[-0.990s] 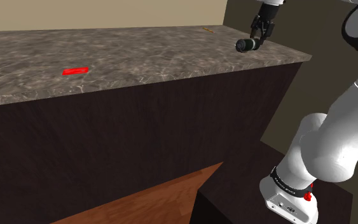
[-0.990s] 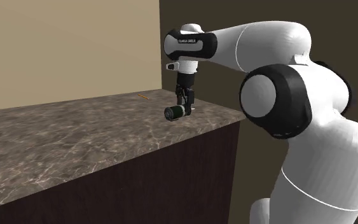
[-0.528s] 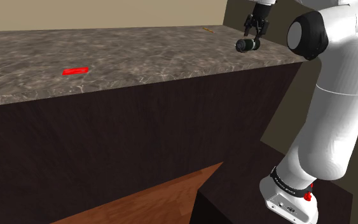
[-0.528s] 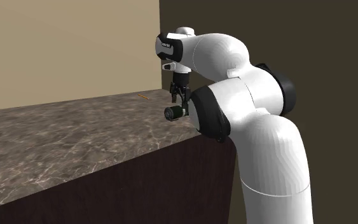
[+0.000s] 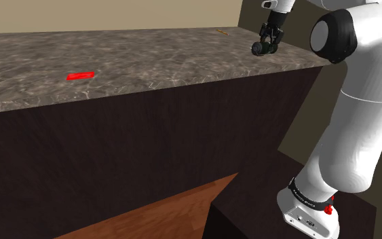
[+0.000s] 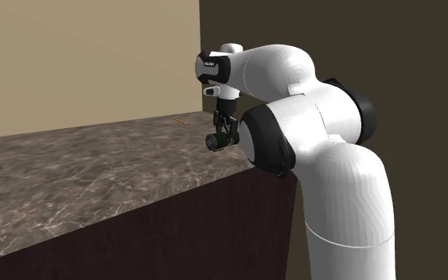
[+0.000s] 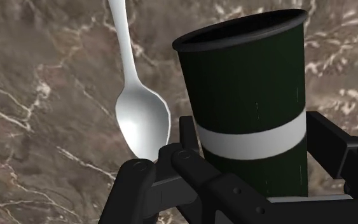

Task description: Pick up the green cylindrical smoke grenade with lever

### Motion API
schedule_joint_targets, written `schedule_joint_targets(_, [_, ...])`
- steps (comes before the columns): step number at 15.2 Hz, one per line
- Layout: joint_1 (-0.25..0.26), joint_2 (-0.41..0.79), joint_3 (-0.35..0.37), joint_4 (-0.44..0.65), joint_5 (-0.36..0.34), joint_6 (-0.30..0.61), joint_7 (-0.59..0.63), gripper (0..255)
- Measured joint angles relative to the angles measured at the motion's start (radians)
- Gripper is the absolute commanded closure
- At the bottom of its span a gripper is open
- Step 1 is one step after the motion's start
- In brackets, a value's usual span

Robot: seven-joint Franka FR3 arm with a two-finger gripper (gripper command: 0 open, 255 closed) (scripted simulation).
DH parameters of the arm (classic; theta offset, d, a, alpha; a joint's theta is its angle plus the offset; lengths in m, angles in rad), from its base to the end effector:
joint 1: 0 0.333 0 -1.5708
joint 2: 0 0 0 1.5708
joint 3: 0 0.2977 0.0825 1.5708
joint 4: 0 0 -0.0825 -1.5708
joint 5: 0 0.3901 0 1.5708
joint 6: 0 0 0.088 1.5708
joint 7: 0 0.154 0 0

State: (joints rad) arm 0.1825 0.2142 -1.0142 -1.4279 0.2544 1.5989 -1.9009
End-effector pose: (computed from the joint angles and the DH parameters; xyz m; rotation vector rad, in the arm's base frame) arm 0.4674 -0.3846 0.5582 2.6546 1.5999 0.1288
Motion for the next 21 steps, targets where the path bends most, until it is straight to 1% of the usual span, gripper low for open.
schedule_joint_targets(8, [0.000, 0.000, 0.000, 0.000, 0.000, 0.001, 0.000, 255])
schedule_joint_targets(11, [-0.016, 0.013, 0.000, 0.041, 0.012, -0.034, -0.005, 255])
schedule_joint_targets(16, [-0.054, 0.047, 0.004, 0.142, 0.043, -0.113, -0.010, 255])
schedule_joint_targets(21, [-0.138, 0.115, 0.016, 0.291, 0.105, -0.217, -0.026, 255])
